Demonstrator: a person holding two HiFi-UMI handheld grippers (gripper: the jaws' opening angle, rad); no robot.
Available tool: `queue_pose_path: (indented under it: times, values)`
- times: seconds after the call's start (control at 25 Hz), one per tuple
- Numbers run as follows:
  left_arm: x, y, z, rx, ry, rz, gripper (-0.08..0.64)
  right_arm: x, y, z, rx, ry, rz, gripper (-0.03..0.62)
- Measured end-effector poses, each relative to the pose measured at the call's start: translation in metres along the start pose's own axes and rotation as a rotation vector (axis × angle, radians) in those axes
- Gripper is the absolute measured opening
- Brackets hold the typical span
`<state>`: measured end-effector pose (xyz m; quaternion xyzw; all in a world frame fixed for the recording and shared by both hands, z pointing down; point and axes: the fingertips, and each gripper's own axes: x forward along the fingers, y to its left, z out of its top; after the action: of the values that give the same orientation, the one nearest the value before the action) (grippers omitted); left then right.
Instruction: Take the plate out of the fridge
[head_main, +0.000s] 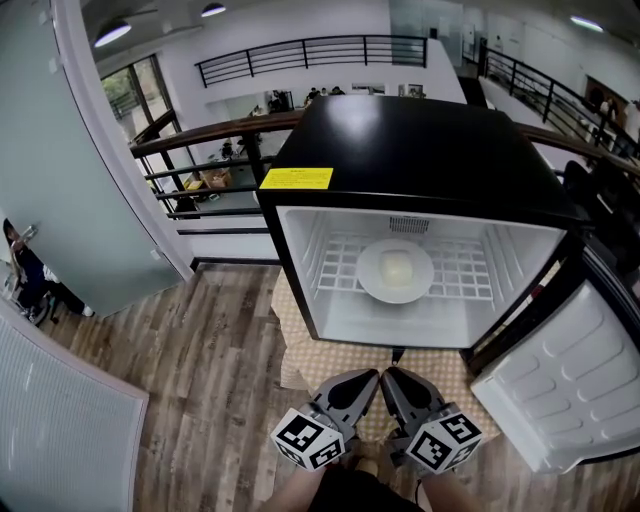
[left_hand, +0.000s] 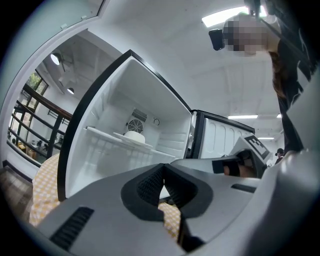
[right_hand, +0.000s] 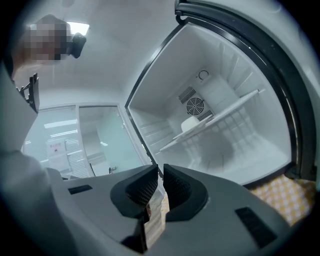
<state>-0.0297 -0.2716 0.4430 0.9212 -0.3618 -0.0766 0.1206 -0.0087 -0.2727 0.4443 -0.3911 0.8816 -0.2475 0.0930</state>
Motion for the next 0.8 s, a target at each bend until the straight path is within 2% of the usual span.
queue_pose_path:
  times: [0.24,0.44,0.64,0.8]
  values:
    - [0.012,0.009,-0.006,-0.014,0.024,-0.038,0.009,0.007,-0.015,0.001,0.066,-0.015,-0.051,0.051]
    - [0.025,0.019,0.003,-0.013,0.027,-0.075,0.009,0.018,-0.024,0.011,0.110,-0.037,-0.088,0.051]
    - [0.033,0.030,0.011,-0.005,0.032,-0.102,0.009,0.029,-0.042,0.033,0.259,-0.114,-0.136,0.052]
    - [0.037,0.039,0.016,0.004,0.029,-0.114,0.009,0.042,-0.051,0.057,0.358,-0.175,-0.115,0.069]
